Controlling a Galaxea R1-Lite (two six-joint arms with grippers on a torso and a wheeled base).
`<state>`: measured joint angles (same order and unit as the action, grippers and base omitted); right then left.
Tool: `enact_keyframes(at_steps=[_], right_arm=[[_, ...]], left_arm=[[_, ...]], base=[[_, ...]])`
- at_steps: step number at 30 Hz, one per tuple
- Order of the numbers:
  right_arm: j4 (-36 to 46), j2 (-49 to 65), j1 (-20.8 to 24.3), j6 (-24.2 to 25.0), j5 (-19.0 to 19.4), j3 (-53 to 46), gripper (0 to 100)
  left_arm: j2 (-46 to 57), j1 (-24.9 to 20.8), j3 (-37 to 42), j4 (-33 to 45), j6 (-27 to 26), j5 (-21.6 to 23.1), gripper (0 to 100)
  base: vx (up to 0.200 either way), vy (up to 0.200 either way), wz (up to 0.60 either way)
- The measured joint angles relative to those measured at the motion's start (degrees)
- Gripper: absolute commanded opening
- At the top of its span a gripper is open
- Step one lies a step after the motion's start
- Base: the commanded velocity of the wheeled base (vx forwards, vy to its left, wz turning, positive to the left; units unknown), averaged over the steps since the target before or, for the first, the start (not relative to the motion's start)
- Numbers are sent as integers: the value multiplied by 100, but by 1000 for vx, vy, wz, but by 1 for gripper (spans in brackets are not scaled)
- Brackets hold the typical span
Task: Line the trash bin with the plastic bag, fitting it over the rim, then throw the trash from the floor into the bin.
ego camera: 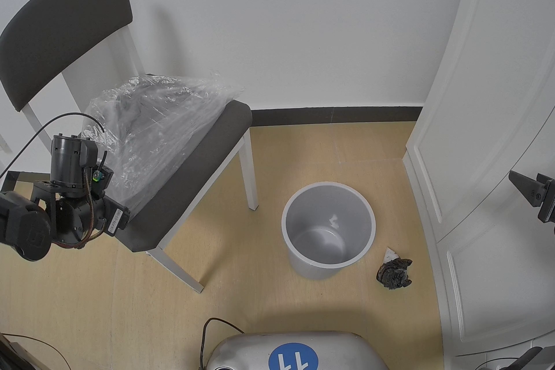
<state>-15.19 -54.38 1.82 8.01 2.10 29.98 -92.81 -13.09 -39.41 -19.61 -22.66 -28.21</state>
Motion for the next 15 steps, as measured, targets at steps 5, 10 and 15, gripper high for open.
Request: enact_keyframes(at_steps=[5, 10, 15], right_arm=[[-2, 0, -6, 0, 0, 1, 100], [0, -2, -17, 0, 0, 6, 100], [-7, -20, -11, 11, 0, 17, 100]], left_arm=[[-16, 9, -6, 2, 11, 7, 0], [17, -16, 28, 2, 41, 49, 0], [179, -93, 57, 2, 68, 54, 0]], base=[[0, 0, 0], [0, 0, 0], [0, 0, 0]])
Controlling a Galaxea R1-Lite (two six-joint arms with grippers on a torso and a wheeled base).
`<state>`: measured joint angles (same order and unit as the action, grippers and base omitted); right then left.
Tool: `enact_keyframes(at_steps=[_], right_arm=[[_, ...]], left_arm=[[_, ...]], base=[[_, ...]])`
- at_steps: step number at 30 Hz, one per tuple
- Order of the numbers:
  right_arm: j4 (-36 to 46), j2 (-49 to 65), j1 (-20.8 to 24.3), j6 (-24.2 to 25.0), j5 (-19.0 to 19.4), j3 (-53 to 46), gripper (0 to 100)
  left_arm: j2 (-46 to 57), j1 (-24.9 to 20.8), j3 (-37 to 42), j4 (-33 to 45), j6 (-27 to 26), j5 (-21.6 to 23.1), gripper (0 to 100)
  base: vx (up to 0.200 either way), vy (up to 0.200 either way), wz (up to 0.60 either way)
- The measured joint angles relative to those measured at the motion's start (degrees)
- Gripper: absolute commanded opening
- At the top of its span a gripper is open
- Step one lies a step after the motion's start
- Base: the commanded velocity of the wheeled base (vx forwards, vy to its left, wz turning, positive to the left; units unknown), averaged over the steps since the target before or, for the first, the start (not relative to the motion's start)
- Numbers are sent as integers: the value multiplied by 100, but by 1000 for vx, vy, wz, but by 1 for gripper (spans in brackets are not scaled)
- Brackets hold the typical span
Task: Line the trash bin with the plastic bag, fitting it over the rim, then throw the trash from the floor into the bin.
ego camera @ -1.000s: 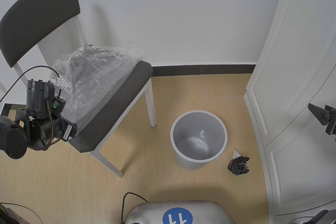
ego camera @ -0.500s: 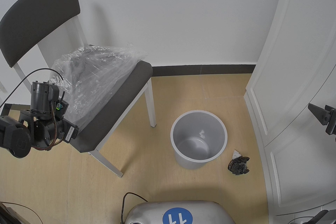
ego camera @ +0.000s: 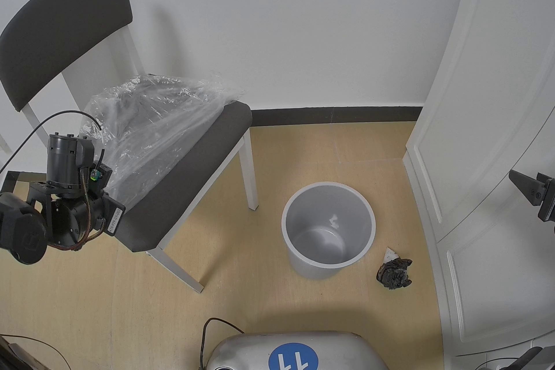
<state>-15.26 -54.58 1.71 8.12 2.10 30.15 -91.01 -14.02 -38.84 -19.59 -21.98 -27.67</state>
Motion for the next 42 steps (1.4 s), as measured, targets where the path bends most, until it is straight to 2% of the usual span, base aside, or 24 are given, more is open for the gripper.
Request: enact_keyframes(at_steps=[6, 16, 22, 31, 38, 42], right_arm=[[-79, -38, 38, 63, 1, 33, 100], [-516, -101, 514, 351, -62, 37, 100], [-529, -138, 617, 452, -65, 52, 100], [-532, -151, 683, 514, -62, 52, 100], [-575, -305, 818, 569, -126, 63, 100], [-870, -569, 1106, 753, -494, 63, 100]], left_arm=[[402, -216, 9, 9, 4, 6, 0], [1331, -803, -38, 0, 184, 124, 0], [1630, -907, -16, 0, 589, 770, 0], [1949, -979, 135, -9, 1156, 2061, 0], [1805, -1078, 224, -692, 1580, 2450, 0], [1670, -1200, 336, -1117, 1734, 2492, 0]], base=[[0, 0, 0], [0, 0, 0], [0, 0, 0], [0, 0, 0], [0, 0, 0], [0, 0, 0]])
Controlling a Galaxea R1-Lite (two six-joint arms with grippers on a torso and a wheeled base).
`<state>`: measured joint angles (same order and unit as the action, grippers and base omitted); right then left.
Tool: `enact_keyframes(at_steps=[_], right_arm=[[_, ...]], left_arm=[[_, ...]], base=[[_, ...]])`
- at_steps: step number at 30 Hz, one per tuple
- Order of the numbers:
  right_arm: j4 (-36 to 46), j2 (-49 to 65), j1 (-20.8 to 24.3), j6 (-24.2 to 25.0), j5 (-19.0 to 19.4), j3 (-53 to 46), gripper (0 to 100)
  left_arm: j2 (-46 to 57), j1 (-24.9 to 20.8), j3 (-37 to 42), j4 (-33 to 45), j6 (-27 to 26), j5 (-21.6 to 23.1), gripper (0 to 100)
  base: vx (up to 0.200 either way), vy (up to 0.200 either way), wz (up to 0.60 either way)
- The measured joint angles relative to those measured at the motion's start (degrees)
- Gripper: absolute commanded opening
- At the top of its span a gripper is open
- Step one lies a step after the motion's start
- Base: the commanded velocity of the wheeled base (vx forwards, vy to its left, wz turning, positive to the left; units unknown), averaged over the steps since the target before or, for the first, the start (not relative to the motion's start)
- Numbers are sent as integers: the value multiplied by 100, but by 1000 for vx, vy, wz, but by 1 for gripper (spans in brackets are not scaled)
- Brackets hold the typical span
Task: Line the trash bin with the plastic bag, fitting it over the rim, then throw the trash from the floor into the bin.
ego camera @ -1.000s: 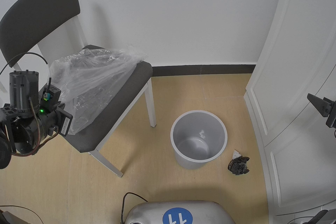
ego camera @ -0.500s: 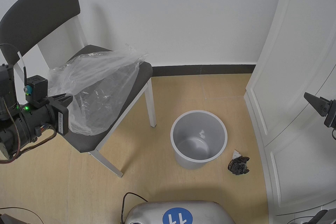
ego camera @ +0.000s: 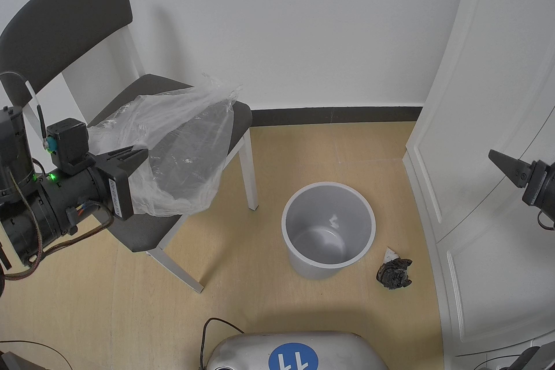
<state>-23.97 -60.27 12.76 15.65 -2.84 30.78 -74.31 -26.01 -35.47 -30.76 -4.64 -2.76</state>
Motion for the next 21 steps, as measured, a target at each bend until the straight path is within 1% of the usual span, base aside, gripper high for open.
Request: enact_keyframes(at_steps=[2, 4, 6, 10, 14, 21], right_arm=[[-291, -196, 230, 107, -386, -9, 100], [-584, -395, 490, 165, -641, -49, 100], [-783, -607, 772, 213, -785, -127, 100], [-926, -970, 1225, 286, -914, -240, 100], [-956, -1289, 1498, 372, -967, -289, 100], [-962, -1649, 1662, 424, -980, -313, 100]], left_arm=[[-57, -52, 83, -244, 110, 13, 0], [-99, -96, 168, -501, 246, 24, 0], [-138, -129, 244, -742, 400, 33, 0], [-165, -171, 339, -980, 590, 46, 0], [-132, -249, 373, -1041, 639, 55, 0], [-60, -538, 430, -1051, 645, 51, 0]], base=[[0, 0, 0], [0, 0, 0], [0, 0, 0], [0, 0, 0], [0, 0, 0], [0, 0, 0]])
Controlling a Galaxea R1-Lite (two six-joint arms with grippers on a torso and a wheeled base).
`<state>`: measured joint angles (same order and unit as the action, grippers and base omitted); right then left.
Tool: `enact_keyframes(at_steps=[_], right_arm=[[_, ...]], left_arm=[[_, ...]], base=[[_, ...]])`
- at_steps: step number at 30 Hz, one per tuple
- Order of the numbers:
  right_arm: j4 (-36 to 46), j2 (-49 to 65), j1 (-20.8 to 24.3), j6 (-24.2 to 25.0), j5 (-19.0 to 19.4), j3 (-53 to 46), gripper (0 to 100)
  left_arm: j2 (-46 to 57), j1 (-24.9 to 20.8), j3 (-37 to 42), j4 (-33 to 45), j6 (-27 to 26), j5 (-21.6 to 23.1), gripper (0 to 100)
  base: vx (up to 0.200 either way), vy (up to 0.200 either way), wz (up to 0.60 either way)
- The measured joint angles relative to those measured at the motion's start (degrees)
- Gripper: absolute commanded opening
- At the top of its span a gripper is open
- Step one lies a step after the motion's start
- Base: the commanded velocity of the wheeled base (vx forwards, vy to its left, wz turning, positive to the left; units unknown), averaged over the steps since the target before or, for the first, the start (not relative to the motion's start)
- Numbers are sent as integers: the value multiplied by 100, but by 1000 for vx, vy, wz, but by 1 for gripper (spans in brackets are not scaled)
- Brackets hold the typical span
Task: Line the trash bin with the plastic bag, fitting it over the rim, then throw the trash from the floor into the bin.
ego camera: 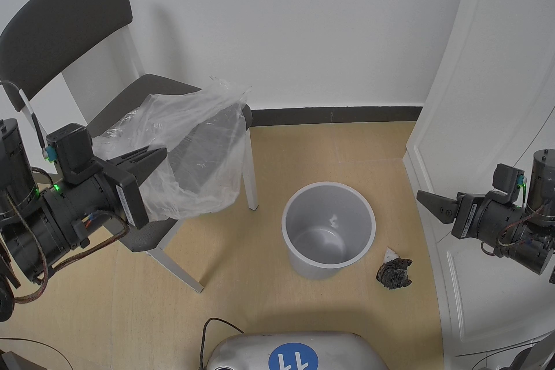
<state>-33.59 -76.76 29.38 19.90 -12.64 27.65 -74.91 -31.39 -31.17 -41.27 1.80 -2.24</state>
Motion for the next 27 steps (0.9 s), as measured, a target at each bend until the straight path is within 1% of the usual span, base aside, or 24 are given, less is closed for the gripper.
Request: enact_keyframes(at_steps=[8, 11, 14, 18, 27], right_arm=[[0, -228, 113, 46, -2, -4, 100], [-5, -291, 151, 191, -5, 2, 100], [-7, -325, 187, 235, -2, 24, 100], [-32, -358, 265, 306, -2, 33, 100], [-169, -388, 488, 422, -2, 11, 100]], left_arm=[[306, -422, 85, 7, -2, 68, 0], [460, -538, 135, 5, 0, 271, 0], [568, -592, 174, 5, 0, 361, 0], [747, -686, 226, -1, 22, 616, 0], [997, -984, 276, -1, 143, 649, 0]], base=[[0, 0, 0], [0, 0, 0], [0, 0, 0], [0, 0, 0], [0, 0, 0]])
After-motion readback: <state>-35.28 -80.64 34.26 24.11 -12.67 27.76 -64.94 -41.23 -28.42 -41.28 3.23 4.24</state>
